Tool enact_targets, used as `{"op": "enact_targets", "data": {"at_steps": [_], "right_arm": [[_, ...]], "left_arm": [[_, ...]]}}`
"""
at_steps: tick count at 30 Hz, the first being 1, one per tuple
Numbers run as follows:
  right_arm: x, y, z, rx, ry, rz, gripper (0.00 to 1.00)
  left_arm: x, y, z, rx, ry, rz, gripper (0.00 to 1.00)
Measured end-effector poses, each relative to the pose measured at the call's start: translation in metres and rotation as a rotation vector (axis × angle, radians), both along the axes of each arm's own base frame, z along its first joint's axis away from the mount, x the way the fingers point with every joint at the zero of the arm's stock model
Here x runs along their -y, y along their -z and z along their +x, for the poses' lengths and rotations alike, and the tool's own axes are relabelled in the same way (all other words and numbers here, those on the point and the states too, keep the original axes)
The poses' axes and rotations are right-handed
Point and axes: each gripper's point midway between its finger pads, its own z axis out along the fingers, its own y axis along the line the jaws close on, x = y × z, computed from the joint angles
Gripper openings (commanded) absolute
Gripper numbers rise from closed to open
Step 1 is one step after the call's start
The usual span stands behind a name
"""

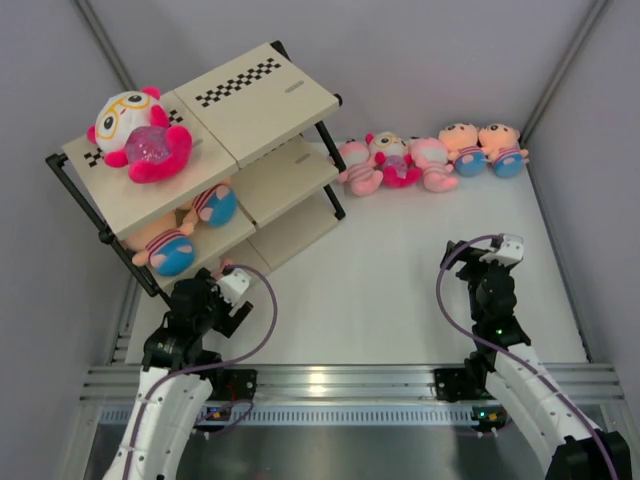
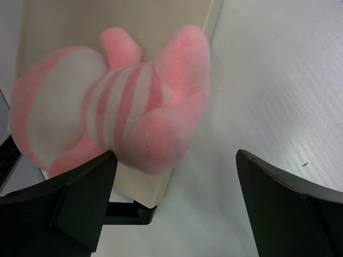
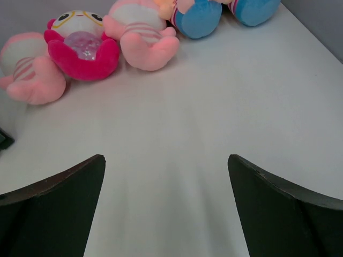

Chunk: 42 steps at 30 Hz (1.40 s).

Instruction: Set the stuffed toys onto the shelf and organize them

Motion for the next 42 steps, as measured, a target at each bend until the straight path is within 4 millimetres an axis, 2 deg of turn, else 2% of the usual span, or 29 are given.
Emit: {"op": "enact_targets", "data": {"at_steps": [5,8,13,15,20,21,22,23,25,26,29,32,34,38,40,42], "right_arm": [[0.001,0.001,0.000,-0.004,0.006,0.006,0.99],[-0.001,-0.004,0.001,-0.010,-0.002,0.009,0.99],[-0.014,-0.045,0.019,0.024,-0.048,0.026,0.99],[-0.017,-0.068,0.033,0.041,-0.052,0.032,0.99],[-0.040,-0.107,0.078,0.049,-0.131,0.042,1.00],[-0.049,-0.113,0.088,0.053,-0.168,0.045,0.97],[-0.058,-0.115,0.098,0.041,-0.209,0.047,0.88],[-0.069,-0.118,0.110,0.031,-0.257,0.051,0.83],[-0.092,-0.123,0.138,0.011,-0.349,0.070,0.76],[-0.101,-0.124,0.150,0.007,-0.384,0.084,0.76],[-0.126,-0.113,0.176,-0.018,-0.458,0.143,0.74],[-0.142,-0.077,0.192,-0.091,-0.484,0.218,0.72],[-0.152,-0.045,0.202,-0.160,-0.480,0.273,0.72],[-0.170,0.007,0.214,-0.258,-0.456,0.357,0.70],[-0.181,0.029,0.221,-0.299,-0.443,0.395,0.69],[-0.192,0.041,0.230,-0.314,-0.426,0.422,0.69]], "left_arm": [[0.000,-0.001,-0.001,0.000,-0.007,-0.003,0.99],[0.005,-0.014,-0.006,-0.023,0.012,-0.026,0.99],[0.026,-0.081,0.001,0.090,0.126,-0.091,0.99],[0.030,-0.084,0.000,0.098,0.160,-0.094,0.99],[0.032,-0.059,-0.009,0.013,0.192,-0.078,0.99],[0.031,-0.057,-0.010,0.007,0.194,-0.076,0.99],[0.031,-0.057,-0.010,0.007,0.195,-0.074,0.99],[0.031,-0.057,-0.010,0.008,0.197,-0.073,0.99],[0.031,-0.057,-0.010,0.008,0.199,-0.070,0.99],[0.031,-0.057,-0.010,0.008,0.199,-0.070,0.99],[0.031,-0.058,-0.010,0.010,0.204,-0.068,0.99],[0.032,-0.058,-0.010,0.010,0.206,-0.068,0.99],[0.031,-0.058,-0.010,0.010,0.206,-0.068,0.99],[0.032,-0.057,-0.010,0.010,0.207,-0.069,0.99],[0.031,-0.058,-0.010,0.010,0.207,-0.068,0.99],[0.031,-0.057,-0.010,0.010,0.207,-0.068,0.99]]}}
